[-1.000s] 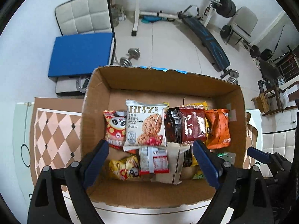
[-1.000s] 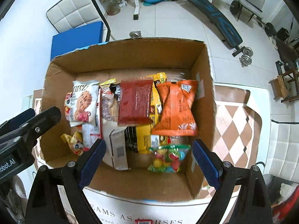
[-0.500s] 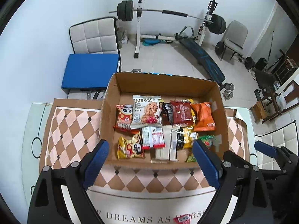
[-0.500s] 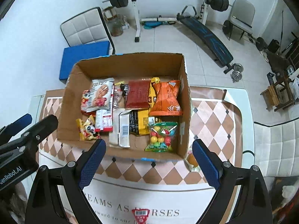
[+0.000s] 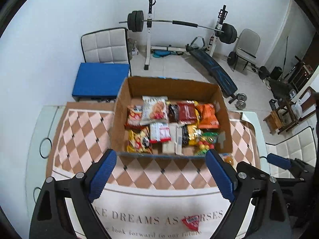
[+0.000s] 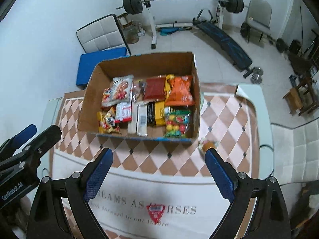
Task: Organize snacks
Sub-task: 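Withdraw both grippers from the box toward the small red packet, then grasp the small red packet with the left gripper while the right approaches the egg snack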
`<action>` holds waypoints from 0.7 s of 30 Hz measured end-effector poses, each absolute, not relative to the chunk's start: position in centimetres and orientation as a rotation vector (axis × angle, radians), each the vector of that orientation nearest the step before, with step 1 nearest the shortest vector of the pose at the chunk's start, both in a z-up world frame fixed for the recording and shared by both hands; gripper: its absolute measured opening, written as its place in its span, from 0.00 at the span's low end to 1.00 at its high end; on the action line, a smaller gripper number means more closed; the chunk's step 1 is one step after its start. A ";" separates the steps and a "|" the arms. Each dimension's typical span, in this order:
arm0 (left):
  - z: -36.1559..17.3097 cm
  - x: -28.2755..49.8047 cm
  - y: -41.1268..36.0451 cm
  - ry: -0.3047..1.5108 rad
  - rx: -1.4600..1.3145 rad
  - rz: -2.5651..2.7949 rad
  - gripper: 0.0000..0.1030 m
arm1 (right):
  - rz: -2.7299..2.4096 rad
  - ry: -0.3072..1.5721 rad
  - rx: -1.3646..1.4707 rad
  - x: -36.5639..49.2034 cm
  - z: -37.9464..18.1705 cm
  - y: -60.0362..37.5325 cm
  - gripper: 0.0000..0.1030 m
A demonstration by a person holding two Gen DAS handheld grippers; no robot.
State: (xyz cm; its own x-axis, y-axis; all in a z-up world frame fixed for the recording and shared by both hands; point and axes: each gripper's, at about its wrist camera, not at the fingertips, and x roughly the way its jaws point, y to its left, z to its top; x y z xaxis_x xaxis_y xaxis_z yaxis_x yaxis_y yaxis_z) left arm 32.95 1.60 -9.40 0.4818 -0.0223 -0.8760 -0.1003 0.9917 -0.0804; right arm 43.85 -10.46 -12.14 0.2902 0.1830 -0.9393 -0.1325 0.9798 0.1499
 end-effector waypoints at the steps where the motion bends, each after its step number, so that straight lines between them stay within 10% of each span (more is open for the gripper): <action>1: -9.8 32.4 1.4 1.079 -0.132 0.046 0.89 | 0.213 1.268 0.061 43.4 -12.4 -11.0 0.93; 21: -34.0 24.4 -7.9 1.702 -0.455 -0.086 0.82 | 0.043 1.606 0.284 33.6 -28.6 -24.9 0.93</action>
